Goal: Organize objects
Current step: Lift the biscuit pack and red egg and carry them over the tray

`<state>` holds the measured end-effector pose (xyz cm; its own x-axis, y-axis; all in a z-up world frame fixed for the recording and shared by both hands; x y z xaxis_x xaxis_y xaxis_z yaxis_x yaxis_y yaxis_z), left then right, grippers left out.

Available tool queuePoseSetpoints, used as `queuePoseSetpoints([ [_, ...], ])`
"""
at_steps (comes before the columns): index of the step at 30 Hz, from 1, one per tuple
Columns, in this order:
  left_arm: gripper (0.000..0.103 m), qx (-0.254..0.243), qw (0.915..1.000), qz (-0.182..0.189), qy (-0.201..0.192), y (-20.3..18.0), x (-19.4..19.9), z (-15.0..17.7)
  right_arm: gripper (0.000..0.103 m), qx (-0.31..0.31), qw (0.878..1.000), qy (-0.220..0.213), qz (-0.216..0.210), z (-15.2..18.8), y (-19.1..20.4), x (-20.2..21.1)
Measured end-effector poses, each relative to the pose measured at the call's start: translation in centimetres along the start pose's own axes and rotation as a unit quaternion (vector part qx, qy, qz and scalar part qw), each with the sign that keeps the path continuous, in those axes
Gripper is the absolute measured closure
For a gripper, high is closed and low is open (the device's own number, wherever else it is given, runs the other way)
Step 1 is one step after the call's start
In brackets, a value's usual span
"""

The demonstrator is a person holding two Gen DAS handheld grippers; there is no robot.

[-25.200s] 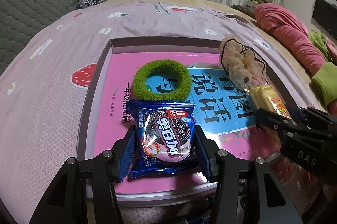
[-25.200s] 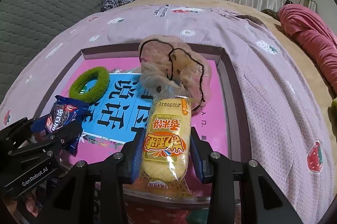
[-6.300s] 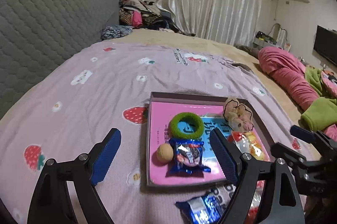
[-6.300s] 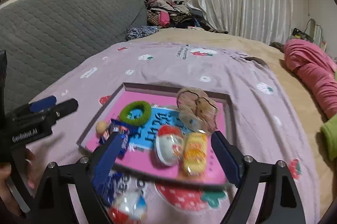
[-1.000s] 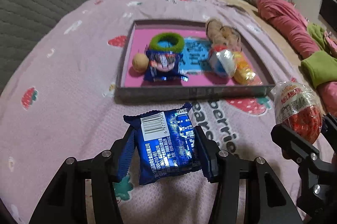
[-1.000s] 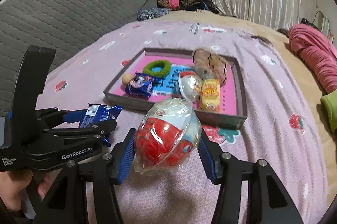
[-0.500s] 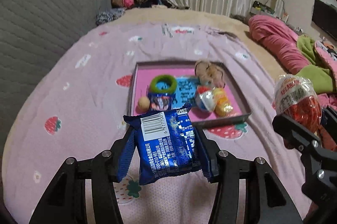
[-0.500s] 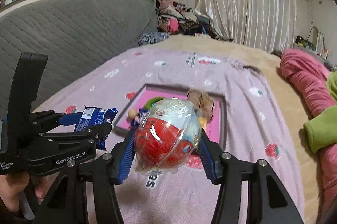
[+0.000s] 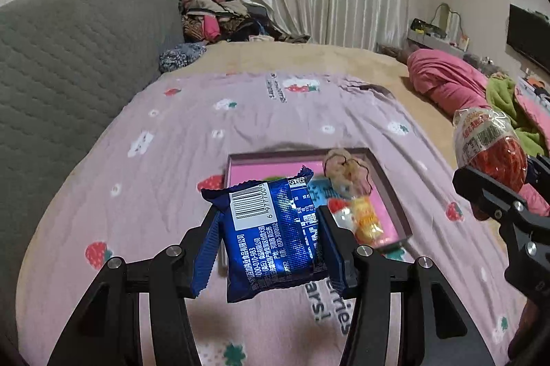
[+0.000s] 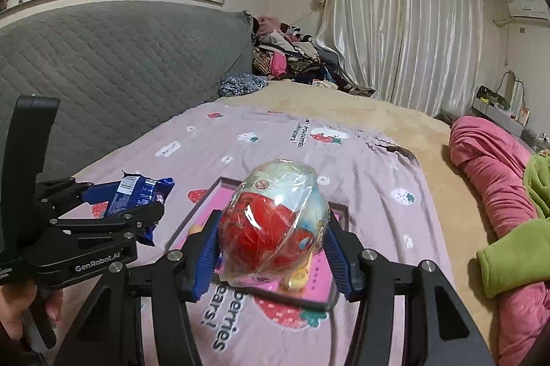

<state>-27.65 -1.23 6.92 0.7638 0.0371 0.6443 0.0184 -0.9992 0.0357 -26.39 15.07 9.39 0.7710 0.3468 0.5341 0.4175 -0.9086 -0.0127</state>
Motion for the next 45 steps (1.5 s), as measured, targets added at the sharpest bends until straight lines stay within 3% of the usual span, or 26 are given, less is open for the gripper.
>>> queuePoseSetpoints([
  [23,0.047,-0.011,0.9988,0.016,-0.044,-1.6,-4.0,-4.9,0.047,0.005,1.000,-0.006,0.006,-2.4,-3.0,-4.2],
  [35,0.047,0.006,0.9991,0.030,-0.029,-3.3,-10.5,-2.0,0.047,-0.004,0.999,0.038,0.004,2.5,-4.4,-10.6],
  [41,0.047,0.018,0.9983,0.051,-0.023,-4.4,-13.8,0.1,0.047,-0.017,0.999,0.036,-0.002,4.7,-4.9,-13.3],
  [45,0.047,0.006,0.9985,0.054,-0.013,-4.8,-15.9,1.5,0.047,-0.006,0.999,0.042,0.017,5.8,-5.5,-14.8],
])
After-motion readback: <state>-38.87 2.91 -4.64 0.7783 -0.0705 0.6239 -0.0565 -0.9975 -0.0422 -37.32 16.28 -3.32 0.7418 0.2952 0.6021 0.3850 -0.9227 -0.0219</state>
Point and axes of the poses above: each gripper's, at about its wrist camera, not at the fingertips, and x roughly against the way its jaws point, y to its left, z to its underside, the point moved 4 cm from there along -x, roughly the way its jaws point, and after that the axes turned 5 degrees about -z, right-handed, at the moved point
